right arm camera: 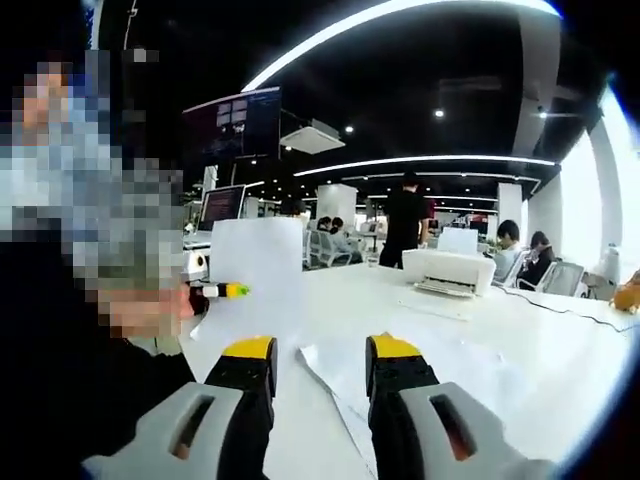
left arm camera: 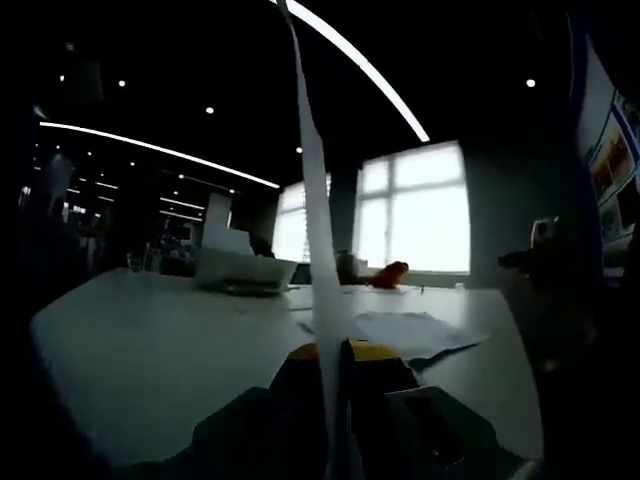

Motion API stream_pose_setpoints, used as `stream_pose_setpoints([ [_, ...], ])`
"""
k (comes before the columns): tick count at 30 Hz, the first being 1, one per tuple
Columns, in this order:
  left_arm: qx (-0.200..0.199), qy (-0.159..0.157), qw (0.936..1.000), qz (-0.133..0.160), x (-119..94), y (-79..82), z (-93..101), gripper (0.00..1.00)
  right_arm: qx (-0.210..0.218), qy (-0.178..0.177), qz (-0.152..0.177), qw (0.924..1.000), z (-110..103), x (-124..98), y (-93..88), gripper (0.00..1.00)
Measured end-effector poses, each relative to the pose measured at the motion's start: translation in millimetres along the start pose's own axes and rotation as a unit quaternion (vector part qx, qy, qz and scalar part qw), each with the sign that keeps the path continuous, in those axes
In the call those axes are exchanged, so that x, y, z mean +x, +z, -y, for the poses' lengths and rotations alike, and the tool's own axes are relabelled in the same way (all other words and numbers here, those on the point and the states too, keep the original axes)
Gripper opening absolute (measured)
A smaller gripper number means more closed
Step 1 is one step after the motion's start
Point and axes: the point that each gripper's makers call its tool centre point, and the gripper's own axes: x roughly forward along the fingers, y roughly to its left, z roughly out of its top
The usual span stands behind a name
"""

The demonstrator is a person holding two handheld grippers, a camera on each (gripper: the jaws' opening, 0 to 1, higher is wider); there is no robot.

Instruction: Organize the stack of printing papers by aligning and flattening the scattered papers on the table

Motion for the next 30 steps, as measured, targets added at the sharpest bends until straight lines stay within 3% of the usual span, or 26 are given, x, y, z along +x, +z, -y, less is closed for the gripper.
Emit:
stream_pose_setpoints([
  [5, 0.010, -0.005, 0.9998, -0.014, 2, -4.9, 3.3, 0.06, 0.006, -0.016, -0.020, 0.9996, 9, -4, -9.7, 0.38],
  [17, 0.015, -0.001, 0.9998, -0.013, 2, -4.1, 2.6, 0.06, 0.015, -0.066, -0.042, 0.9968, 39, -10, -26.2, 0.54],
  [30, 0.020, -0.002, 0.9997, -0.017, 3, -5.6, 2.5, 0.06, 0.006, -0.081, -0.052, 0.9954, 55, 7, -19.7, 0.60],
])
